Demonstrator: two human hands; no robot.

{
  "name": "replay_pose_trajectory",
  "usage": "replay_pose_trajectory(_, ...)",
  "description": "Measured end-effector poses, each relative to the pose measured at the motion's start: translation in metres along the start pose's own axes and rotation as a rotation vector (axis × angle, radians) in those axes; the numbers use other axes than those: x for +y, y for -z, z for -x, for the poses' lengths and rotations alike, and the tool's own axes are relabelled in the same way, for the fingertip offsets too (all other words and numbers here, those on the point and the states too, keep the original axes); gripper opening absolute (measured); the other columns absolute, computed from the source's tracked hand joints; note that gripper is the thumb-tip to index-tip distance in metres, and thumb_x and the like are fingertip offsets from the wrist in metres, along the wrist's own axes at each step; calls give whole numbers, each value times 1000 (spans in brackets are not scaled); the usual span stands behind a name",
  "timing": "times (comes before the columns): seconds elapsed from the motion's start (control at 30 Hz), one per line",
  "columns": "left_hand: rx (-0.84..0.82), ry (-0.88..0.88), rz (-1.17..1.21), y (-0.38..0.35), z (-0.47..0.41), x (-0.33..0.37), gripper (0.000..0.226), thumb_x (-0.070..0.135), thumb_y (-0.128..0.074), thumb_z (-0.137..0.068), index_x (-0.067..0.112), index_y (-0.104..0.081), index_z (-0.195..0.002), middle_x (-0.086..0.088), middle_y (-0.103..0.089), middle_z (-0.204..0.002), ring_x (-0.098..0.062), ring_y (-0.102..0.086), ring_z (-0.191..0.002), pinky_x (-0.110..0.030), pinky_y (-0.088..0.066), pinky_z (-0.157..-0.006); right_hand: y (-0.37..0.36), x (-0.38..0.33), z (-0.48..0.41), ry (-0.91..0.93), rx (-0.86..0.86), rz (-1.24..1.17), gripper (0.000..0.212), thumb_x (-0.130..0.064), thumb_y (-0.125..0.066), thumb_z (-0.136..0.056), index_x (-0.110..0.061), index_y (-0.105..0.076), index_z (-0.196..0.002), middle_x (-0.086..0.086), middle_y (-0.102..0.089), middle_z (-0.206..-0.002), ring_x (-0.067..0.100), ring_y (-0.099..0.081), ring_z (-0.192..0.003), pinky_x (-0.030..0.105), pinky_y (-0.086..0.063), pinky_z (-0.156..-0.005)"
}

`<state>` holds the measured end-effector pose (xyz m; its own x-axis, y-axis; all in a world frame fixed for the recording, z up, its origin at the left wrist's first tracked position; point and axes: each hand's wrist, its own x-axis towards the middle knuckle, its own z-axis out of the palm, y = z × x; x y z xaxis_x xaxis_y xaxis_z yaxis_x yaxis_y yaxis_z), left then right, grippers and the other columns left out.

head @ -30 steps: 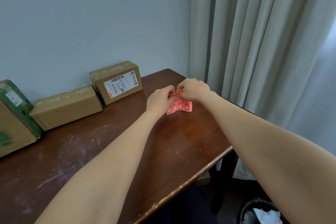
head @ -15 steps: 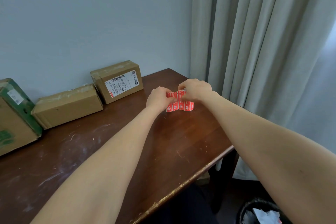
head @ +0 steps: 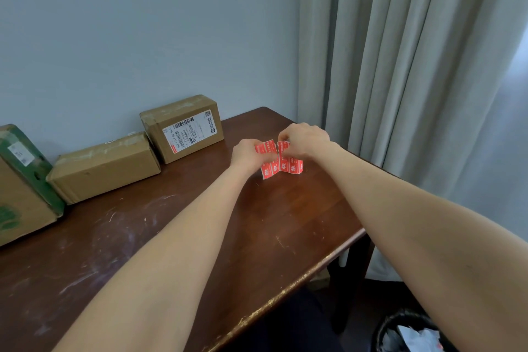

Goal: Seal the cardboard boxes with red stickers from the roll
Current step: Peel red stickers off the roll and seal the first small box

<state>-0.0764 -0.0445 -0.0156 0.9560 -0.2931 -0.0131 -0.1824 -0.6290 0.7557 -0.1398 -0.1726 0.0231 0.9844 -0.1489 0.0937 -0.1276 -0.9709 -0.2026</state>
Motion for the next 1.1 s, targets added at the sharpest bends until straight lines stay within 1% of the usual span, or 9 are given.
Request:
replay_pose_trajectory(0.07,-40,43,80,0,1,-2,57,28,-82,-72,13,-57,-121,-6,-66,-116,-20,-64,-105,-38,-52,-94,0,0,0,-4,-9,-8,27,-34,-61,-91,-30,-63,-117,0,-66,-111,20,-64,-97,30,-44,-67)
replay_pose_trajectory(0.2,-89,82,86,-3,0,-7,46,26,-84,-70,11,-65,-109,-6,-69,-110,-19,-66,-100,-40,-53,-93,0,0,-1,0,-16,-2,28,-32,-61,-91,-29,-62,-118,-1,-65,-110,19,-64,-97,30,-45,-66)
replay_pose_trajectory(0.33,-41,100,72,-8,0,-6,46,26,-80,-75,10,-64,-115,-9,-69,-112,-21,-66,-100,-37,-53,-92,0,1,-2,-2,-23,-2,26,-33,-61,-90,-31,-62,-116,-1,-66,-109,19,-64,-96,31,-45,-67)
replay_pose_trajectory(0.47,-40,133,87,-11,-2,-3,50,27,-77,-79,10,-59,-122,-9,-66,-116,-22,-65,-103,-36,-53,-92,2,2,-1,-2,-29,4,24,-32,-61,-90,-31,-64,-113,-1,-66,-108,19,-62,-91,30,-44,-67)
replay_pose_trajectory(0.53,-36,142,81,-12,-2,-1,53,28,-77,-79,10,-57,-125,-9,-65,-118,-23,-64,-104,-37,-53,-92,1,1,-1,2,-28,-2,25,-33,-60,-90,-30,-65,-115,-1,-66,-109,19,-64,-95,31,-47,-69)
replay_pose_trajectory(0.7,-27,167,94,-13,-4,1,52,26,-76,-80,10,-56,-125,-9,-64,-118,-22,-64,-104,-36,-53,-92,0,1,-3,-6,-19,-15,19,-29,-60,-89,-32,-67,-106,-1,-67,-105,20,-64,-93,31,-47,-68)
replay_pose_trajectory(0.83,-28,181,104,-14,-4,2,54,26,-76,-80,10,-55,-128,-9,-64,-120,-22,-63,-106,-35,-53,-91,-1,1,-3,-11,-21,-20,19,-29,-60,-89,-31,-68,-107,-1,-67,-105,20,-64,-93,31,-48,-68)
replay_pose_trajectory(0.97,-38,141,146,-13,-5,0,50,26,-76,-81,11,-58,-125,-10,-65,-119,-23,-64,-105,-37,-52,-93,0,2,-3,-29,-25,-18,26,-30,-60,-89,-31,-65,-114,-1,-67,-108,22,-63,-95,31,-46,-69)
replay_pose_trajectory(1.1,-53,110,113,-12,-4,0,50,29,-74,-82,10,-58,-125,-10,-64,-119,-23,-63,-108,-36,-51,-95,3,0,-3,-41,-54,14,44,-43,-64,-86,-31,-58,-127,-1,-65,-116,20,-62,-103,30,-44,-70)
